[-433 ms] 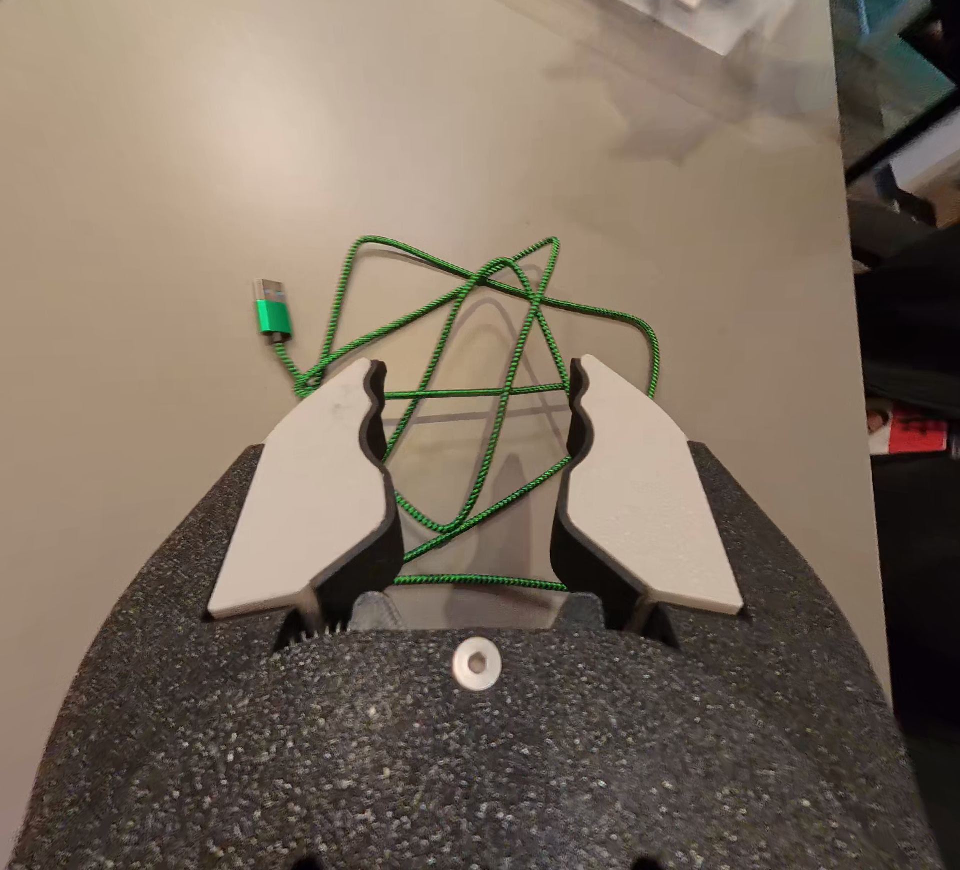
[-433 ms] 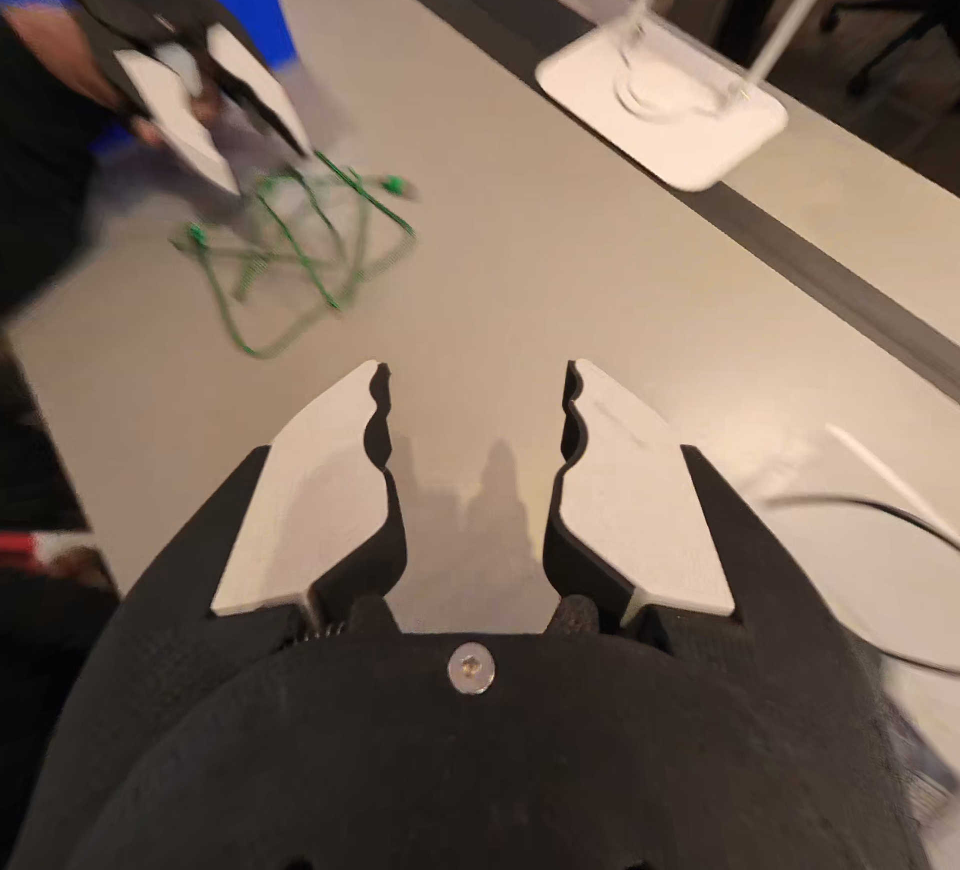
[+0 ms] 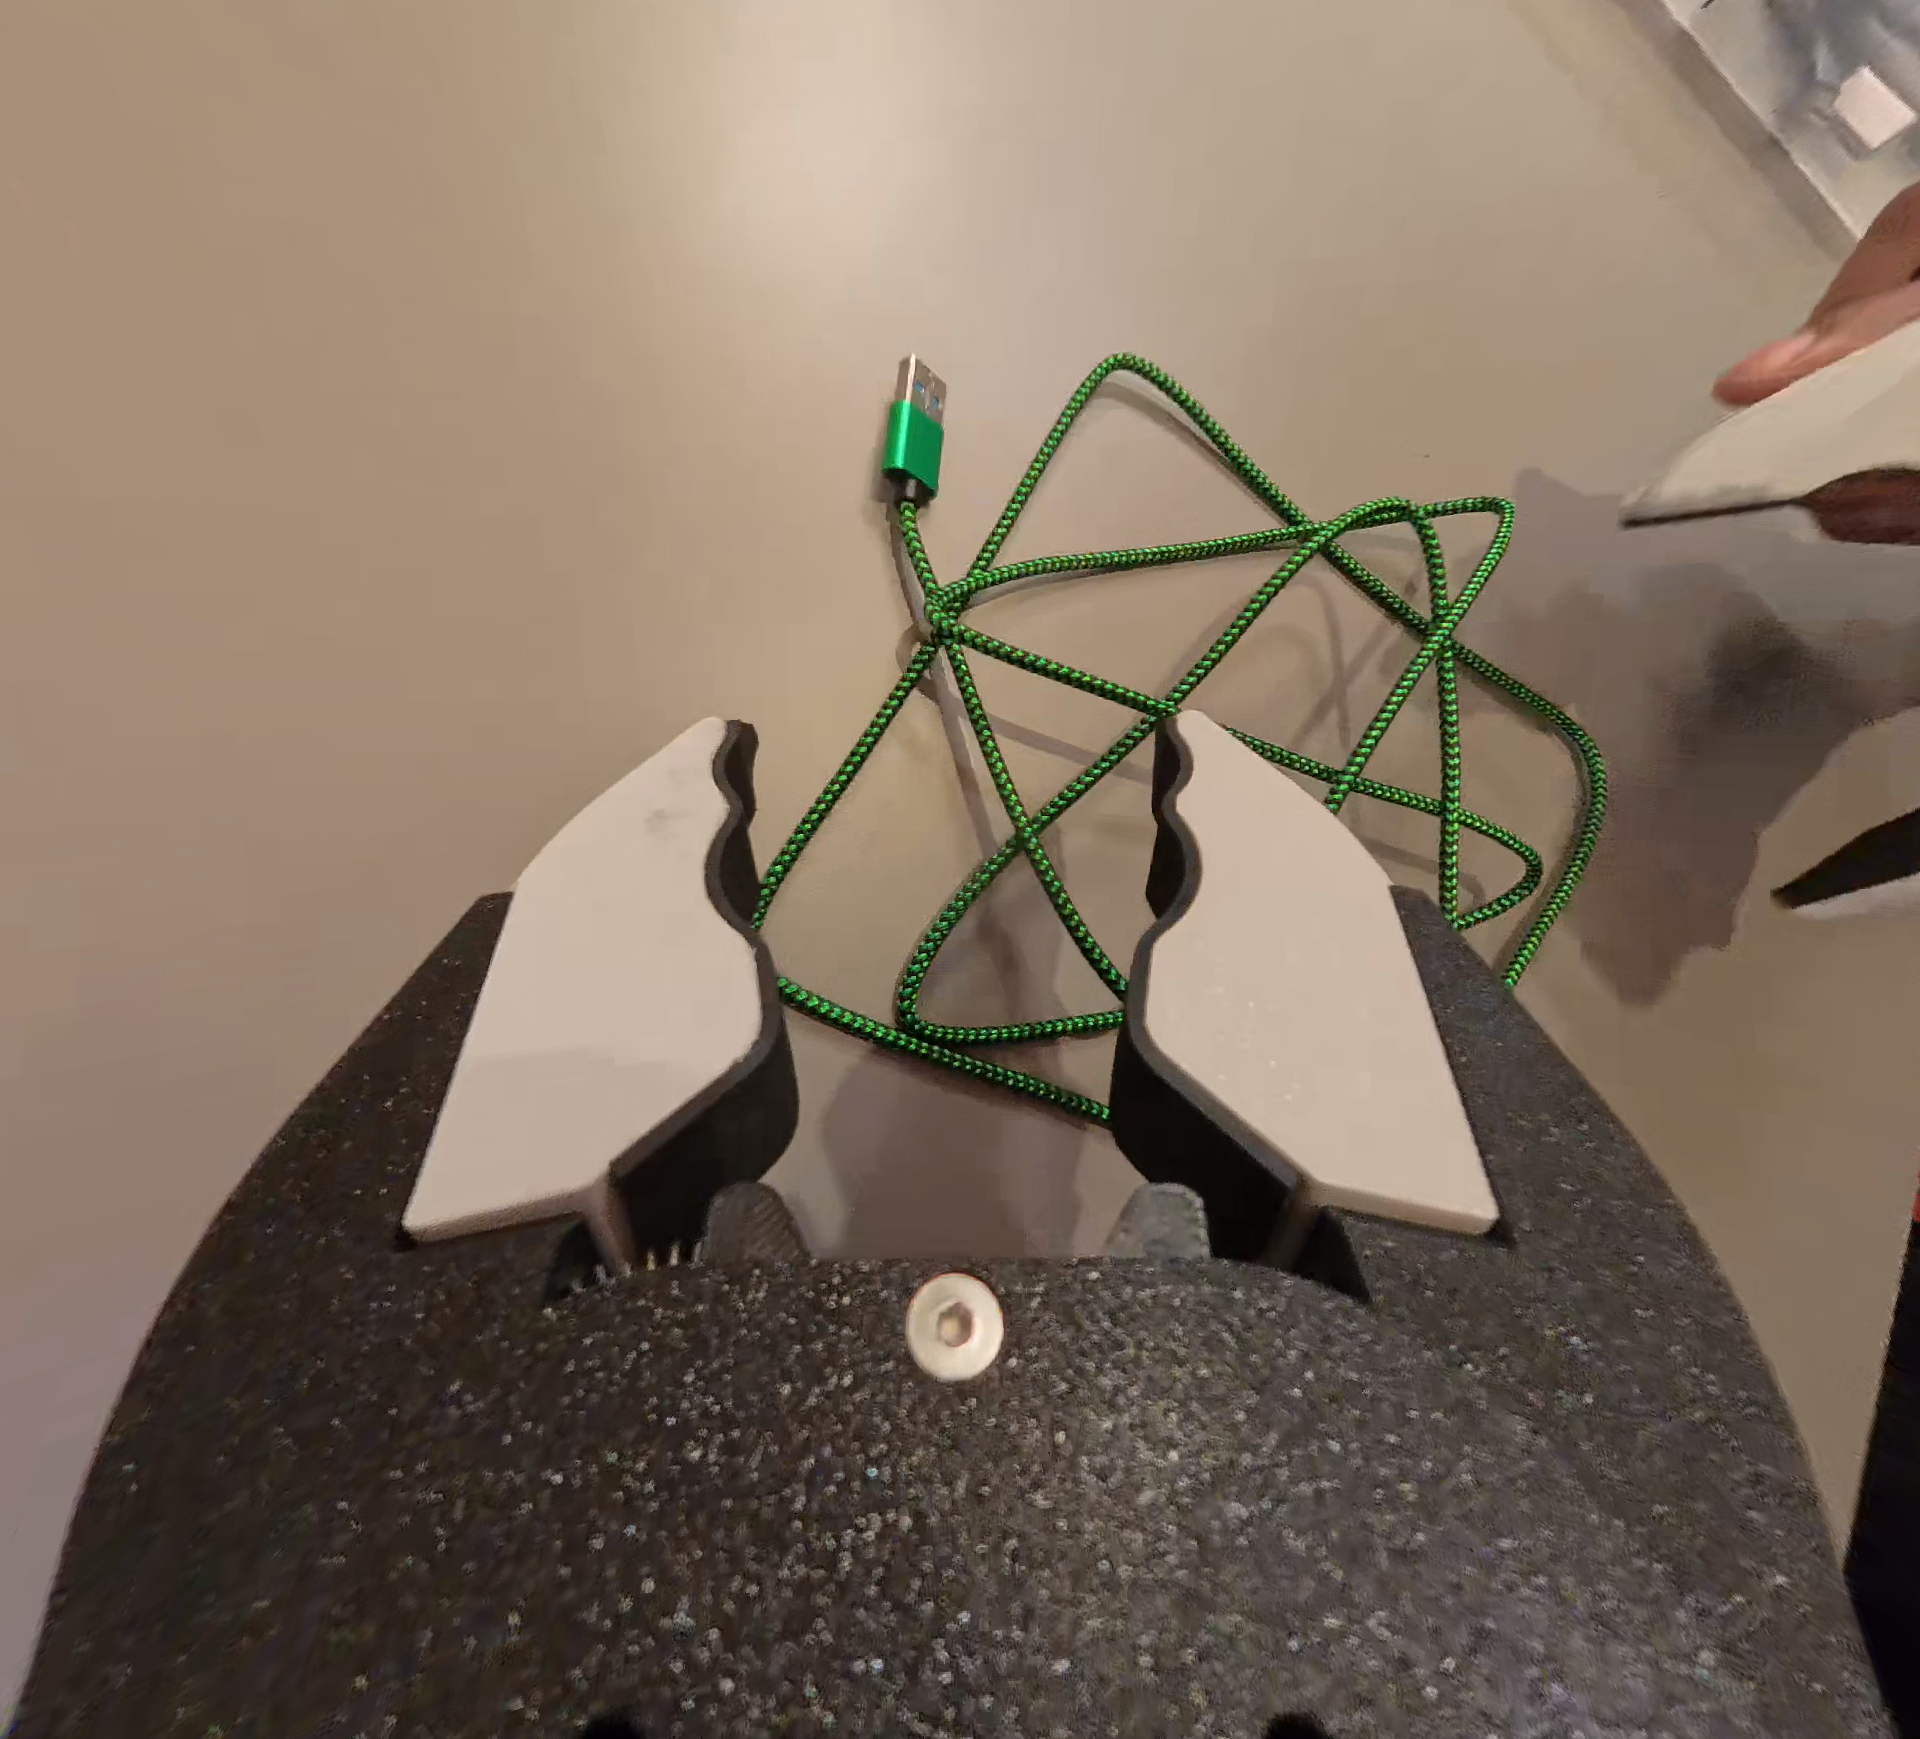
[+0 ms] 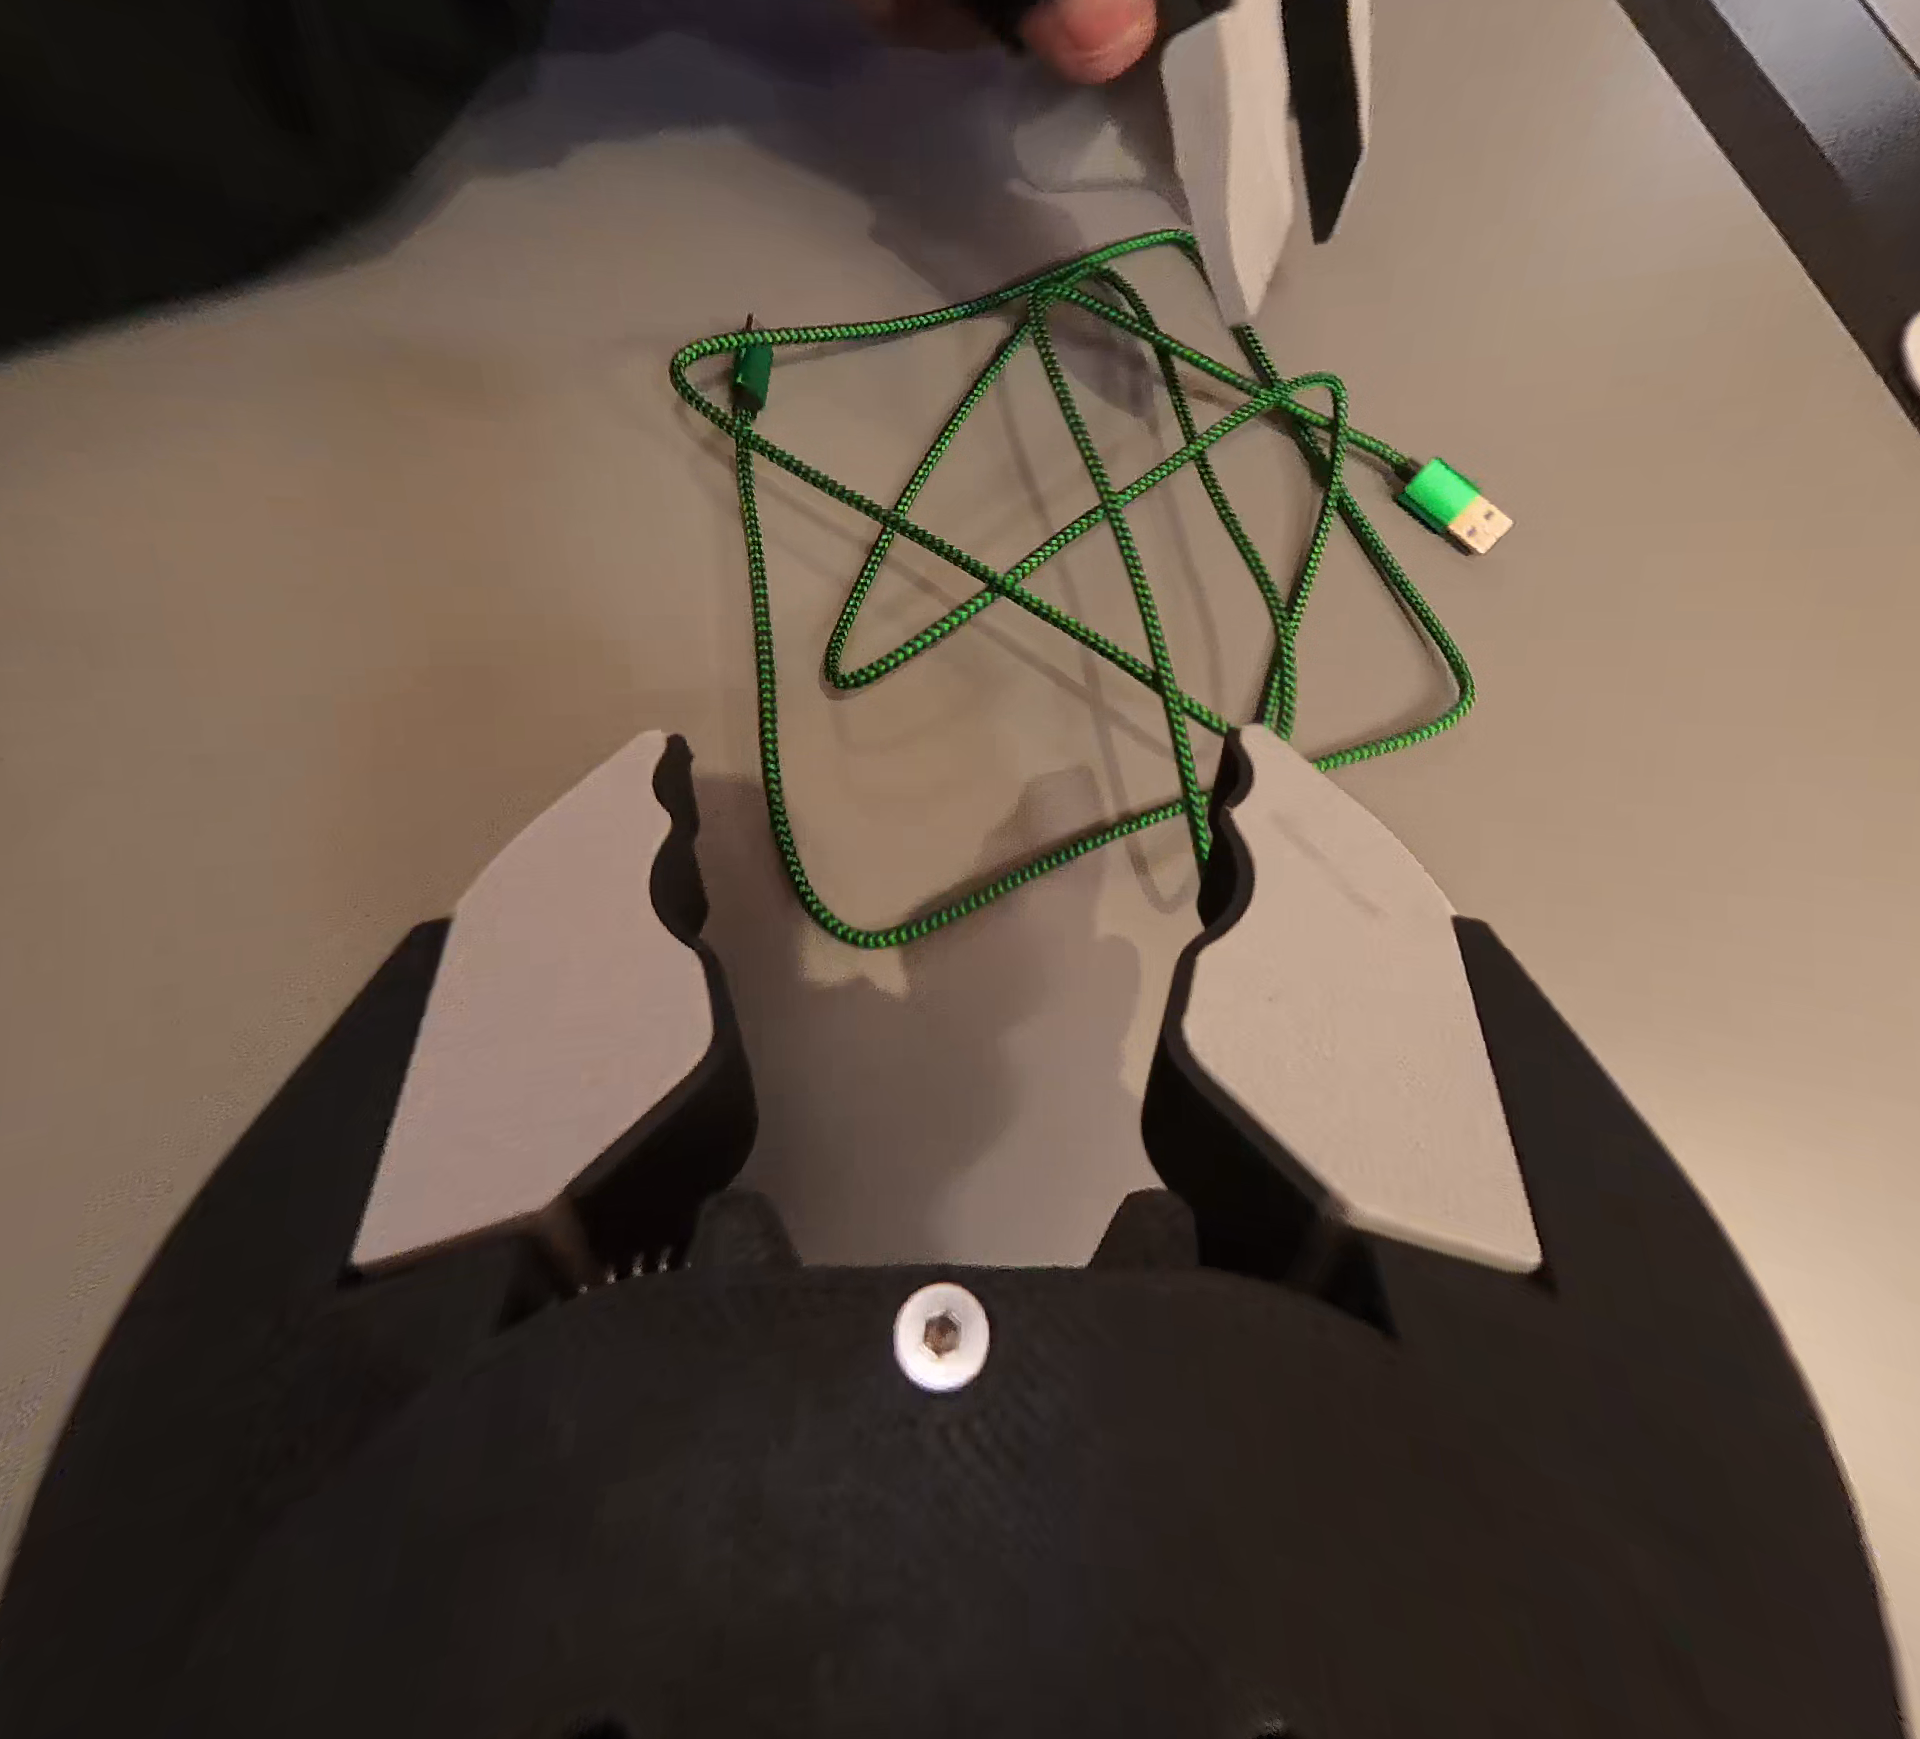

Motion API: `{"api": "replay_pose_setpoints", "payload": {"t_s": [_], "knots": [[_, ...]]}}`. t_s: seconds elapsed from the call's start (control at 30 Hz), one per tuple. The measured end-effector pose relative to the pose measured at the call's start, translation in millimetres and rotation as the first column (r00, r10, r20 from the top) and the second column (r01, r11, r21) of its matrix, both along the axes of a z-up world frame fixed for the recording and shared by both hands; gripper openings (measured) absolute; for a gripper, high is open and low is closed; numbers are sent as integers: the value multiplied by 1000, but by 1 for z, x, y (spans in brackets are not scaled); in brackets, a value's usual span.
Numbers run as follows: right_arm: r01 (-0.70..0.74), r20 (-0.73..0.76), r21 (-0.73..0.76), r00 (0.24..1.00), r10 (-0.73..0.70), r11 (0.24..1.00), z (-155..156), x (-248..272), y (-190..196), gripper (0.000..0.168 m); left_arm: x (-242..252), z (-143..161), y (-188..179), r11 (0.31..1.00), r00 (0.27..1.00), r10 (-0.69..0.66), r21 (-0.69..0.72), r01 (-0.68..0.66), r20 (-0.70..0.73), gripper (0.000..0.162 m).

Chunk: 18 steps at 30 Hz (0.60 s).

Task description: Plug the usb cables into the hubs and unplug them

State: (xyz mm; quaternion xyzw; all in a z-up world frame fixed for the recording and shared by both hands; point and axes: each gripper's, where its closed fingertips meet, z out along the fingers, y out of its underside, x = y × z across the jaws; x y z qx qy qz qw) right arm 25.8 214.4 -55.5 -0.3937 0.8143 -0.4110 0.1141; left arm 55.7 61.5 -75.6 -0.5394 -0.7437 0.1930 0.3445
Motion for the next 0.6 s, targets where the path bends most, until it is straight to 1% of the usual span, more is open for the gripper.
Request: {"api": "replay_pose_setpoints", "payload": {"t_s": [0.03,0.2,0.33,0.4,0.5,0.6], "knots": [[-11,-14,-13,1000,11,1000,-3,4,-2,95,-2,-3,3,1000,1000,-9,26,9,1,74],[-6,20,-29,1000,6,1000,-8,7,-13,95,-14,-12,13,995,1000,-8,96,6,15,73],[6,10,-50,1000,-6,999,-9,-1,-18,96,-17,-15,26,991,998,-41,128,34,50,59],[-7,12,-48,1000,7,999,-9,-2,-15,99,-18,-16,40,983,992,-104,155,93,64,51],[-48,13,-36,999,48,998,-9,4,-3,103,-22,-16,56,975,984,-162,165,147,79,50],[-81,-19,10,997,81,997,-18,13,11,111,-26,-16,66,970,977,-194,167,176,94,49]]}}
